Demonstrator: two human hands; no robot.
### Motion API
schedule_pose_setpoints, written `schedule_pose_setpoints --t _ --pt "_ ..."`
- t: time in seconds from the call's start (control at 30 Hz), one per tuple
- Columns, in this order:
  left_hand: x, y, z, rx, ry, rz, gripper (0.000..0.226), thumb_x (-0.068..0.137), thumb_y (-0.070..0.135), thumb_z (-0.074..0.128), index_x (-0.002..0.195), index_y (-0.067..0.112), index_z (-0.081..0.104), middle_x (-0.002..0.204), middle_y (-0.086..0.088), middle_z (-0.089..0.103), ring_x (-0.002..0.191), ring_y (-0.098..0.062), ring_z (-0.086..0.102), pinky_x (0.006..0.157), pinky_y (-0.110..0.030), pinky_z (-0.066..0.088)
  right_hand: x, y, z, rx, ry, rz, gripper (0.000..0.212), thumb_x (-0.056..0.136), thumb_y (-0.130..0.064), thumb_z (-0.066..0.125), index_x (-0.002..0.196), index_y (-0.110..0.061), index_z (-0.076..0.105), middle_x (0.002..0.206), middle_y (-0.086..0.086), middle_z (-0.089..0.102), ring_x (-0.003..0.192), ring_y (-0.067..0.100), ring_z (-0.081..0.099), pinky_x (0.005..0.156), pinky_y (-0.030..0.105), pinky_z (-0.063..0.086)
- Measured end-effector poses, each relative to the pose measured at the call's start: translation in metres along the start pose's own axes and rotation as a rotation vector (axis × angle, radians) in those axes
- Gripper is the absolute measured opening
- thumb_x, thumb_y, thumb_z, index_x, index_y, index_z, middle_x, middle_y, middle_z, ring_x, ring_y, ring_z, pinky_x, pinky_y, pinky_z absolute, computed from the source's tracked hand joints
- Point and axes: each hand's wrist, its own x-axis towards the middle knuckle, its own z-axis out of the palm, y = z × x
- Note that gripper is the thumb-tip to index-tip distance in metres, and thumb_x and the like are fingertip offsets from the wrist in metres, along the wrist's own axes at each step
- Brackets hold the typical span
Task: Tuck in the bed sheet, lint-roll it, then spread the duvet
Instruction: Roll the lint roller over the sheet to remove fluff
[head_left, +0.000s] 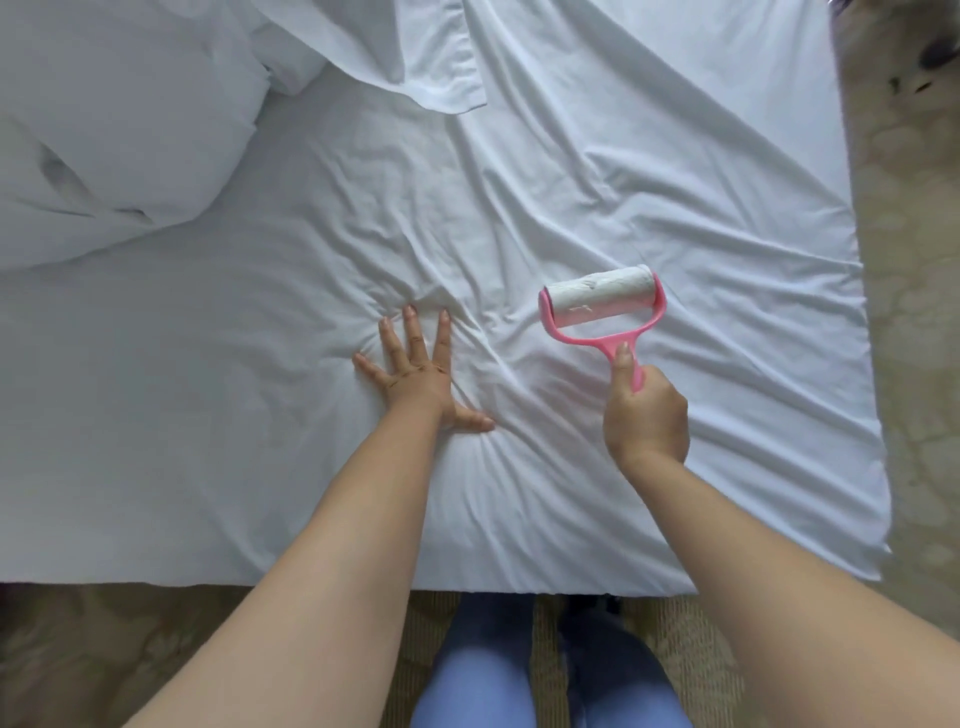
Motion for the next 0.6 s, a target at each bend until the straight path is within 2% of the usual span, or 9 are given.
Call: schedule_pose_setpoints --t 0.1,0.3,0.4,0.43,0.5,0.6 --pt "-0.009 -0.001 -0.007 0.008 0.021 0.017 0.144 0.053 0.077 0.071 0.145 0.03 -0.03 0.152 -0.012 -0.035 0.14 -0.039 -0.028 0.105 -0.072 -0.001 -0.008 0.006 -0.009 -0.013 0.002 0.01 0.053 0.097 -0.056 0.026 0.066 -0.017 0.041 0.075 0.006 0.052 0.077 0.03 0.047 0.065 0.034 0.034" --pt "-0.031 0.001 -0.008 0.03 0.021 0.127 0.135 0.063 0.072 0.07 0.147 0.027 -0.026 0.157 -0.008 -0.025 0.145 -0.032 -0.017 0.111 -0.064 0.001 -0.034 0.031 -0.02 -0.049 -0.022 0.041 0.056 0.098 -0.055 0.026 0.074 -0.01 0.049 0.074 0.006 0.051 0.076 0.031 0.047 0.064 0.035 0.033" --pt "-0.043 0.008 -0.005 0.047 0.039 0.182 0.124 0.07 0.066 0.068 0.151 0.024 -0.016 0.159 -0.007 -0.018 0.147 -0.029 -0.013 0.113 -0.06 0.002 -0.046 0.041 -0.03 -0.05 -0.022 0.05 0.058 0.097 -0.056 0.024 0.075 -0.01 0.05 0.073 0.005 0.051 0.076 0.031 0.049 0.063 0.035 0.034" --pt "-0.046 0.012 -0.004 0.04 0.078 0.21 0.116 0.075 0.062 0.067 0.153 0.023 -0.009 0.16 -0.007 -0.012 0.147 -0.028 -0.007 0.114 -0.056 0.005 -0.049 0.044 -0.033 -0.052 -0.022 0.052 0.057 0.097 -0.056 0.024 0.075 -0.01 0.049 0.075 0.006 0.052 0.076 0.031 0.05 0.063 0.035 0.035" --pt "-0.051 0.021 0.0 -0.037 0.198 0.285 0.087 0.086 0.046 0.064 0.152 0.019 0.015 0.157 -0.008 0.015 0.144 -0.027 0.016 0.113 -0.044 0.02 -0.053 0.051 -0.039 -0.063 -0.027 0.06 0.056 0.097 -0.056 0.024 0.075 -0.01 0.049 0.078 0.007 0.054 0.077 0.031 0.05 0.064 0.035 0.036" --pt "-0.056 0.039 0.005 -0.38 0.203 0.244 0.037 0.092 0.021 0.051 0.128 0.011 0.053 0.131 -0.01 0.053 0.121 -0.028 0.049 0.097 -0.035 0.04 -0.059 0.061 -0.045 -0.079 -0.04 0.063 0.057 0.097 -0.056 0.024 0.075 -0.01 0.049 0.074 0.006 0.053 0.075 0.031 0.049 0.062 0.035 0.035"
